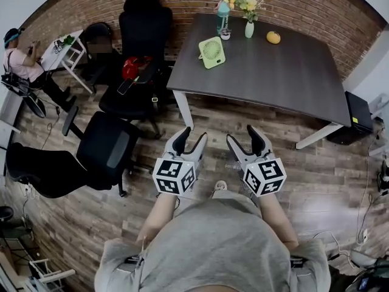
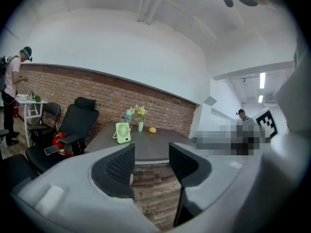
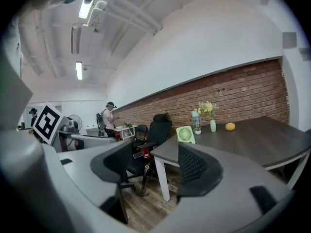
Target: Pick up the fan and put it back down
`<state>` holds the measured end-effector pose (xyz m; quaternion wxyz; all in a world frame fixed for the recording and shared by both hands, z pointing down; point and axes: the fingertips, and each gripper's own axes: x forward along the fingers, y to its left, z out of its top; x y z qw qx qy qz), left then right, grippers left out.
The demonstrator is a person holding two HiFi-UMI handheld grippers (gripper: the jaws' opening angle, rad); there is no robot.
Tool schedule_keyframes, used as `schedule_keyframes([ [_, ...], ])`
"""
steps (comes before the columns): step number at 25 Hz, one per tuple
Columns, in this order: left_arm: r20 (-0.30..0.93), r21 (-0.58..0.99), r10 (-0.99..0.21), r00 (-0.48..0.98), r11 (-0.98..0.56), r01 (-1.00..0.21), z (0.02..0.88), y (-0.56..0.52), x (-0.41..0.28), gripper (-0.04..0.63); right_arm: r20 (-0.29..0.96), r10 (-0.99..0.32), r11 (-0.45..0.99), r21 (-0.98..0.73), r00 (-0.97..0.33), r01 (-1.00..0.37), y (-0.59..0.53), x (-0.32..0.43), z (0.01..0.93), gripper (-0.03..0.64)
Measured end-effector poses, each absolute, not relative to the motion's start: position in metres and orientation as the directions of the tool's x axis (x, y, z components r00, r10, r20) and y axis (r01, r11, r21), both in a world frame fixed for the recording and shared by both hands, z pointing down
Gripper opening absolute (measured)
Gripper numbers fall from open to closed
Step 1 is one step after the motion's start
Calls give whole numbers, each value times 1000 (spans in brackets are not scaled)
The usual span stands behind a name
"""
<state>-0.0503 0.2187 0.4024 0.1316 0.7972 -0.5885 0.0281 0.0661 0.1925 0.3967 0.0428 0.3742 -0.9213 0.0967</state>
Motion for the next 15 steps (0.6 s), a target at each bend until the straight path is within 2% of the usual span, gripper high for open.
schedule_keyframes([
  [15, 187, 189, -946, 265, -230, -955, 403, 124, -18, 215, 138, -641, 741, -144, -755, -656, 94, 90, 397, 282],
])
